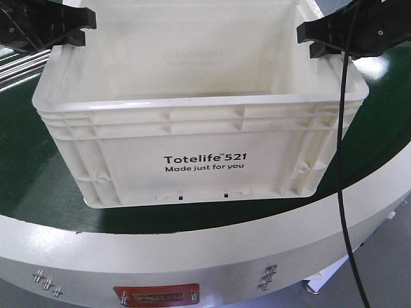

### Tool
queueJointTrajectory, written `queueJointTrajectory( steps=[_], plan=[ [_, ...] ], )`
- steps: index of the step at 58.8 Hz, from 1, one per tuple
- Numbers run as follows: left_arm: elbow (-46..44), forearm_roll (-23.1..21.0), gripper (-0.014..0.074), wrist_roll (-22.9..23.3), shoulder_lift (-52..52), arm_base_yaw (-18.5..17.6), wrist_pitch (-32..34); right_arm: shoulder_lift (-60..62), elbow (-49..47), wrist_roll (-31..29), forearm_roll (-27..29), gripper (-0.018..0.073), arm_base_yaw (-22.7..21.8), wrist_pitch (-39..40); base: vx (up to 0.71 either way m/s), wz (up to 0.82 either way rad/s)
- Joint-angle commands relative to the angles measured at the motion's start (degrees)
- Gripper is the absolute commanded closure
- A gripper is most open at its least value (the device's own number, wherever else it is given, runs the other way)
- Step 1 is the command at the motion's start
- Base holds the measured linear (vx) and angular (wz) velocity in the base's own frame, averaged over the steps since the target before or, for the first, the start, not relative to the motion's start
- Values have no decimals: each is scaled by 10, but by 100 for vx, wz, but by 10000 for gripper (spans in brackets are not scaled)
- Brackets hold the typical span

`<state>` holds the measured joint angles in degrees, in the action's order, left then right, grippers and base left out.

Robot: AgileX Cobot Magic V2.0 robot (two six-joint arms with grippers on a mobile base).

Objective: Place moving items into box and shelve
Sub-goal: 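Hold the crate raised with both grippers while the base backs away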

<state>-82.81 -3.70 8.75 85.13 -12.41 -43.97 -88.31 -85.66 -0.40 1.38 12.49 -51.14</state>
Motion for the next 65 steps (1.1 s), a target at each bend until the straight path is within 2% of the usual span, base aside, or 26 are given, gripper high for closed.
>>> queueJointTrajectory(
  steps=[1,65],
  plan=[
    [-32,-31,619,-9,-34,-5,76,35,-29,-8,19,572,2,71,0,0],
    [-36,-31,618,-9,-34,-5,121,46,-29,-21,19,572,2,111,0,0]
  ],
)
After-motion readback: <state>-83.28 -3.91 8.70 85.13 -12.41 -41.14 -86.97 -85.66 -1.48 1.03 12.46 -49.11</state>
